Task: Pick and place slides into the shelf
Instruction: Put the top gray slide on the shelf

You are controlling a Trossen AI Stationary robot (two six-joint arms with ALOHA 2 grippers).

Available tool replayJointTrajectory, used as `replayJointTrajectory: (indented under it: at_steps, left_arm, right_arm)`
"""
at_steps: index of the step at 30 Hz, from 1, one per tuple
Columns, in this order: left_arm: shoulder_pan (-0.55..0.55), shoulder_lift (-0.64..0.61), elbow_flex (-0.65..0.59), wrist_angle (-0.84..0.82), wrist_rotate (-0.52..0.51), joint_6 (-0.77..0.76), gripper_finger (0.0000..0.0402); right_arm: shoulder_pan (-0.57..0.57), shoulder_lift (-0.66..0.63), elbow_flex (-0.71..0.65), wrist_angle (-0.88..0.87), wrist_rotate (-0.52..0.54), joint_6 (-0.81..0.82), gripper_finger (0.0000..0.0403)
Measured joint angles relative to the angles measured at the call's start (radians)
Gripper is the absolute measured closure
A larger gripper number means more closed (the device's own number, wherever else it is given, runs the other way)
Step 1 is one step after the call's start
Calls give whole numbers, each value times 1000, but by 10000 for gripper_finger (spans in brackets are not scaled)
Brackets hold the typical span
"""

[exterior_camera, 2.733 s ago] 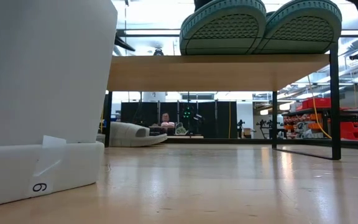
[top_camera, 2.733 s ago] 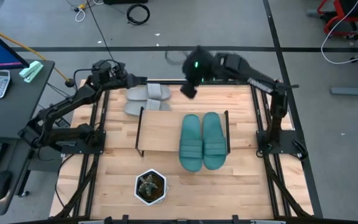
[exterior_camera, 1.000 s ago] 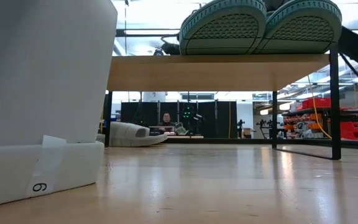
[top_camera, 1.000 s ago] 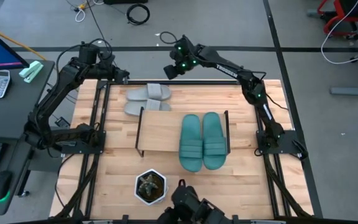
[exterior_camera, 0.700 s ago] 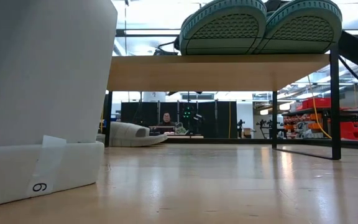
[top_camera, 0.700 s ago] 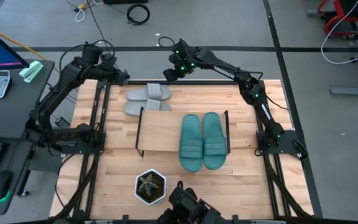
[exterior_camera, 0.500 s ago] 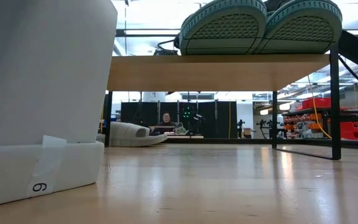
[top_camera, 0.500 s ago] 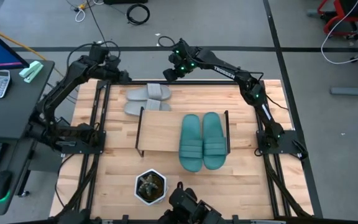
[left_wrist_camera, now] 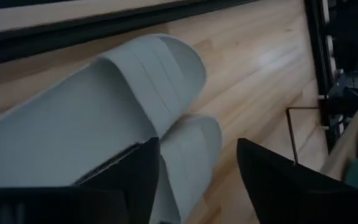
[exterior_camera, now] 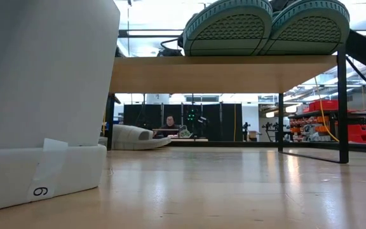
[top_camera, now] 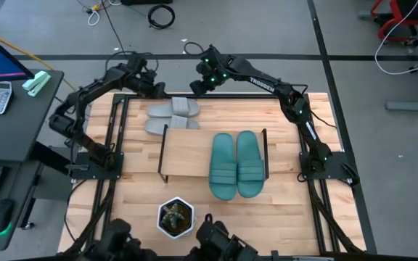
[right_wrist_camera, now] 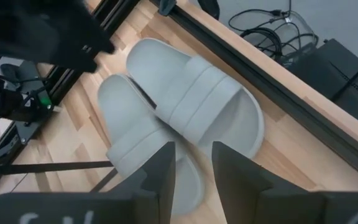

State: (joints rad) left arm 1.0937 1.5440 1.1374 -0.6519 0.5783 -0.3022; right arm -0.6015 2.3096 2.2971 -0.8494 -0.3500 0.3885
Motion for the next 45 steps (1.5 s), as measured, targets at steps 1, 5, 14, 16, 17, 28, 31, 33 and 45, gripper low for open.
replayJointTrajectory:
  at_steps: [1,5,14,16,17,28,31,33,45]
  left_arm:
    - [-2,13,0,14,0,-4,172]
    - [-20,65,0,38,-1,-17,158]
    - [-83,100,0,76,-15,-29,154]
    - [-95,100,0,76,-41,-32,154]
    - [-98,100,0,76,-50,-33,154]
    - [-98,140,0,70,-136,-35,170]
    - [-101,177,0,72,-130,-35,168]
    - [-105,195,0,81,-130,-36,169]
    - [-105,228,0,177,-85,-90,178]
  right_arm:
    - [3,0,0,1,-1,0,290]
    - [11,0,0,1,-3,-8,290]
    - [16,0,0,1,-9,-16,290]
    - [16,-1,0,1,-11,-17,290]
    - [15,-5,0,-1,-17,-17,290]
    - [16,-10,55,-16,-20,-32,290]
    - [16,-10,55,-22,-19,-32,290]
    - [16,-10,55,-28,-19,-32,290]
    - [16,-10,55,-28,-19,-31,290]
